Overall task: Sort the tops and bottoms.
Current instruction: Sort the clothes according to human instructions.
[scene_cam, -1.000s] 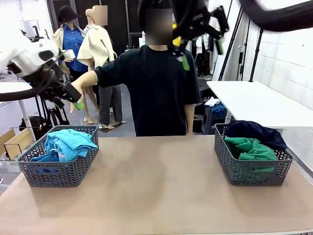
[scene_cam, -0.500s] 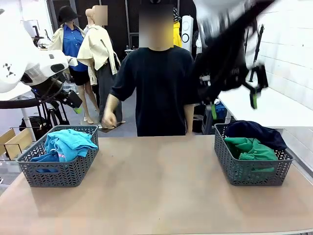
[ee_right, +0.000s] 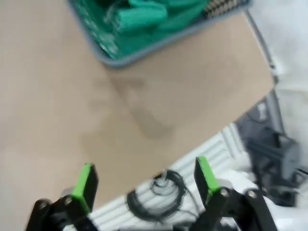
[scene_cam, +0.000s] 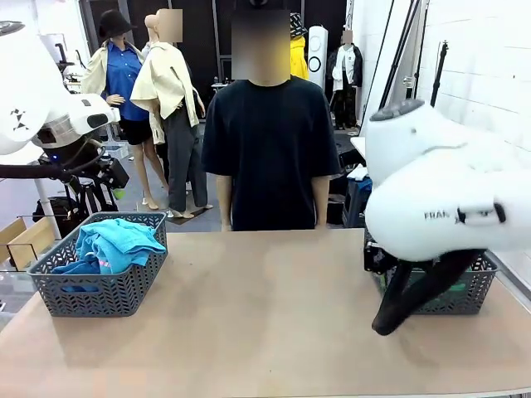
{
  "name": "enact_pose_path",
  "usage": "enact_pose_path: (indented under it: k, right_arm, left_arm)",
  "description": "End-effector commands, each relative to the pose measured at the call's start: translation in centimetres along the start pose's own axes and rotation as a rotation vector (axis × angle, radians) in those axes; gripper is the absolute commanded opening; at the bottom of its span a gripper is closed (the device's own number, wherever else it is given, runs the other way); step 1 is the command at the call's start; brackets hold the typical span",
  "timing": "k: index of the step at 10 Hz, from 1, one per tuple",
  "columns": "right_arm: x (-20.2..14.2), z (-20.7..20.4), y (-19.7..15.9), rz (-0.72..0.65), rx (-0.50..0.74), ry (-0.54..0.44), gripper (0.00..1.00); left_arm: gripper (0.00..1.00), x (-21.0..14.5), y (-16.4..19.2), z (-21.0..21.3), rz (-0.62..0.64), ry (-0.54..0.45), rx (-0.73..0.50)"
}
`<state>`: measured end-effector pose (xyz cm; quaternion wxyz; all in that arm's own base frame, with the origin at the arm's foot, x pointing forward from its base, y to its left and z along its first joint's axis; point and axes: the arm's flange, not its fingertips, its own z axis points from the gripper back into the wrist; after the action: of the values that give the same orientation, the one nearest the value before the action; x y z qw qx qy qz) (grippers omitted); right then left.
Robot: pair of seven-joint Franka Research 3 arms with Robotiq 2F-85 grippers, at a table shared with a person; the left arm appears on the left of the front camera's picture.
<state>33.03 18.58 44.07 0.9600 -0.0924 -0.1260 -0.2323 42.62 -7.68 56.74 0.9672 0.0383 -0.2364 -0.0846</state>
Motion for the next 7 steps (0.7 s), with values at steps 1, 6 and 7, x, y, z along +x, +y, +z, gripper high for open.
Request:
enact_pose_path:
  k: [1, 6, 7]
  right_arm:
    - [0.3, 3.2, 1.4, 0.031, 0.218, -0.071, 1.0]
    - [0.7, 5.4, 2.1, 0.037, 0.243, -0.12, 1.0]
    - [0.7, 5.4, 2.1, 0.037, 0.243, -0.12, 1.0]
  left_arm:
    - [1.0, 0.1, 0.6, 0.3, -0.034, 0.04, -0.02]
    - [1.0, -0.6, 1.2, -0.5, -0.016, 0.057, -0.009]
    - [1.0, -0.6, 1.2, -0.5, -0.016, 0.057, -0.009]
